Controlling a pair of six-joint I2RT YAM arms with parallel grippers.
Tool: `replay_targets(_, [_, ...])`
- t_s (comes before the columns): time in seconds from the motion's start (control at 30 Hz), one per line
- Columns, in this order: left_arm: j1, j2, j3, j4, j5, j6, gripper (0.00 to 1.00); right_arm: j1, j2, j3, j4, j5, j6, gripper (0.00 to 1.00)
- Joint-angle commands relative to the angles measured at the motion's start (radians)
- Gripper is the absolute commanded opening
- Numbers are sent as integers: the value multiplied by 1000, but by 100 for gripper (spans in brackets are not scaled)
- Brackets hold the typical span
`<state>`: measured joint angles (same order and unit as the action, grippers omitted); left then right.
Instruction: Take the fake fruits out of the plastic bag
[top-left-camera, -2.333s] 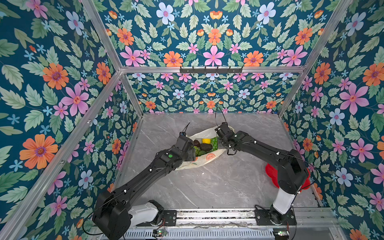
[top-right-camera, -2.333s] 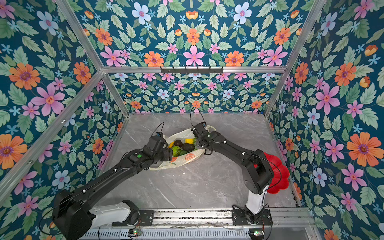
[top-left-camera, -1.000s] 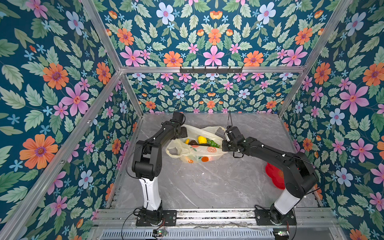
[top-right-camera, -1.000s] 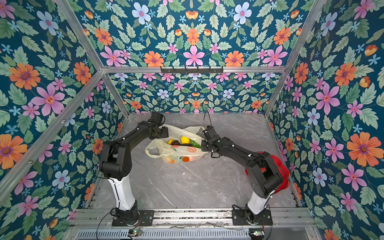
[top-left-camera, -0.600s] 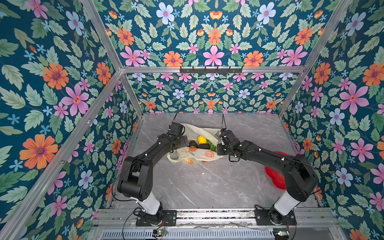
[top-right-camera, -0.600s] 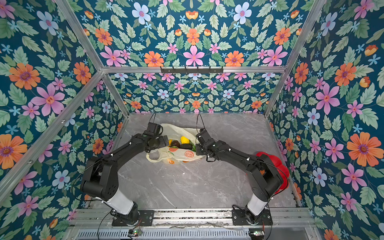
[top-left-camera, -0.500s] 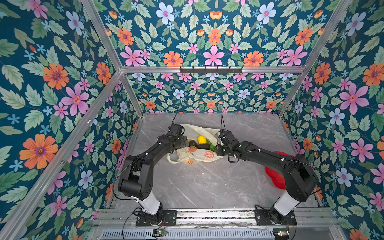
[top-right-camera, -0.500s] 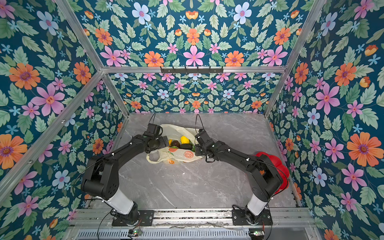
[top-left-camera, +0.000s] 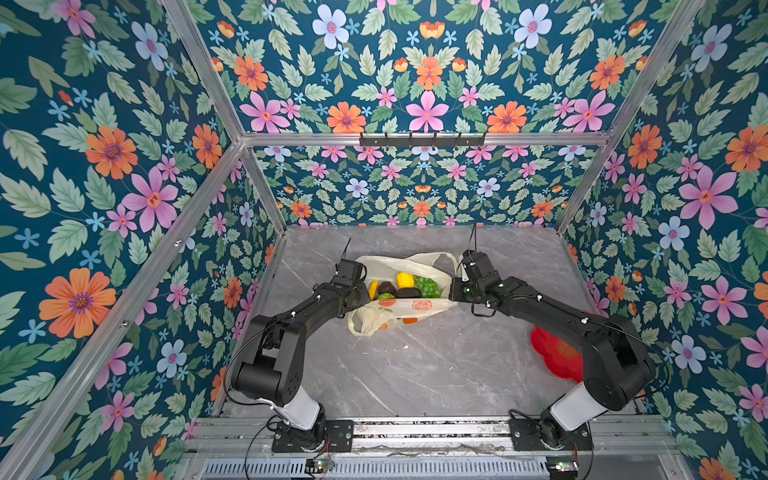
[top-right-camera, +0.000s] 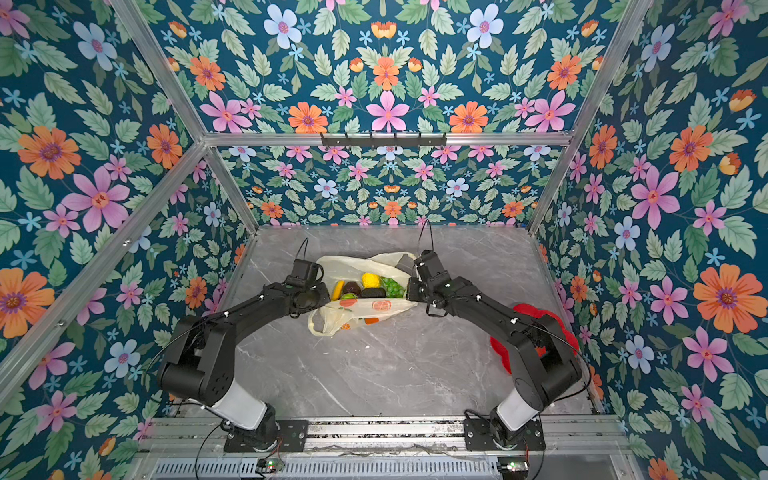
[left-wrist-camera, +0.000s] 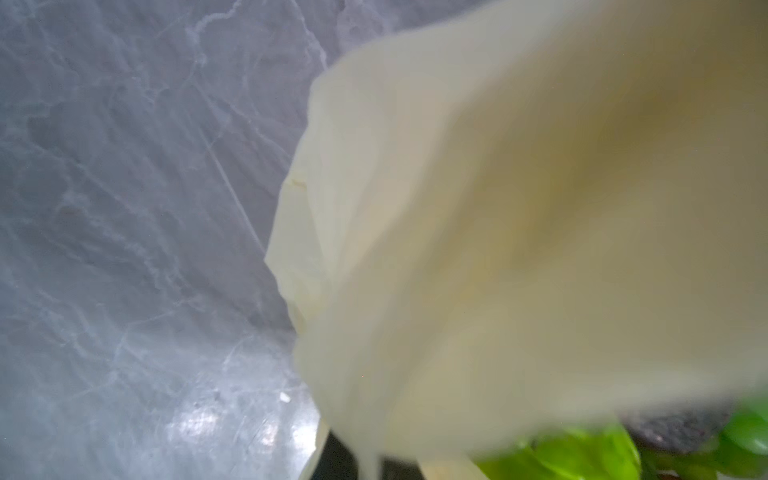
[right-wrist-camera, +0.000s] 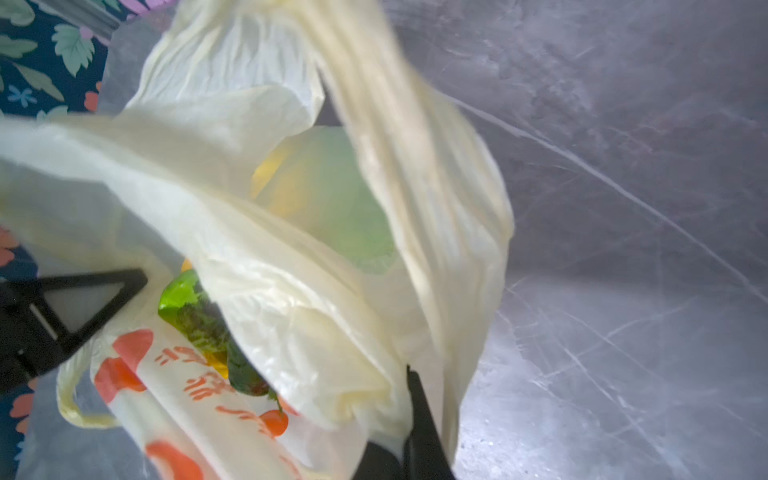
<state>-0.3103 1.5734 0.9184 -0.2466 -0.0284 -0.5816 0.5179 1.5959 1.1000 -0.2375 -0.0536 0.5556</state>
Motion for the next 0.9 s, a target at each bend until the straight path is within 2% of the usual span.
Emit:
replay_targets(0.0, [4, -55, -52, 76, -4, 33, 2, -9, 7, 15, 2, -73, 20, 0])
replay_targets(0.03, [5, -74, -65, 84, -5, 39, 2, -8, 10, 26, -13, -75, 2, 0])
replay_targets(0.07, [4, -93, -76, 98, -2, 49, 2, -3, 8, 31, -27, -69, -24, 8])
replay_targets(0.1, [4, -106, -83, 102, -1, 58, 2, 3, 4, 38, -46, -51, -49, 18])
replay_targets(0.17, [2, -128, -83, 99, 0, 83, 1, 27, -14, 66, -116, 43, -130, 46])
replay_targets(0.23, [-5, -139, -79, 85, -12, 104, 1, 68, -33, 92, -165, 184, -227, 64])
replay_targets(0.27, [-7, -144, -76, 78, -16, 112, 1, 93, -38, 111, -180, 260, -286, 72])
replay_targets(0.33, [-13, -149, -69, 66, -23, 128, 1, 128, -31, 159, -209, 343, -393, 79])
replay_targets(0.43, [-20, -146, -52, 43, -24, 149, 3, 165, 6, 221, -179, 385, -558, 83])
replay_targets(0.57, [-23, -147, -32, 21, -29, 165, 3, 178, 120, 314, -134, 366, -733, 84])
replay_targets(0.77, [-24, -139, -4, 1, -28, 180, 4, 178, 261, 423, -94, 313, -848, 84])
replay_targets(0.87, [-24, -136, 4, -3, -25, 187, 4, 176, 361, 508, -114, 370, -884, 80])
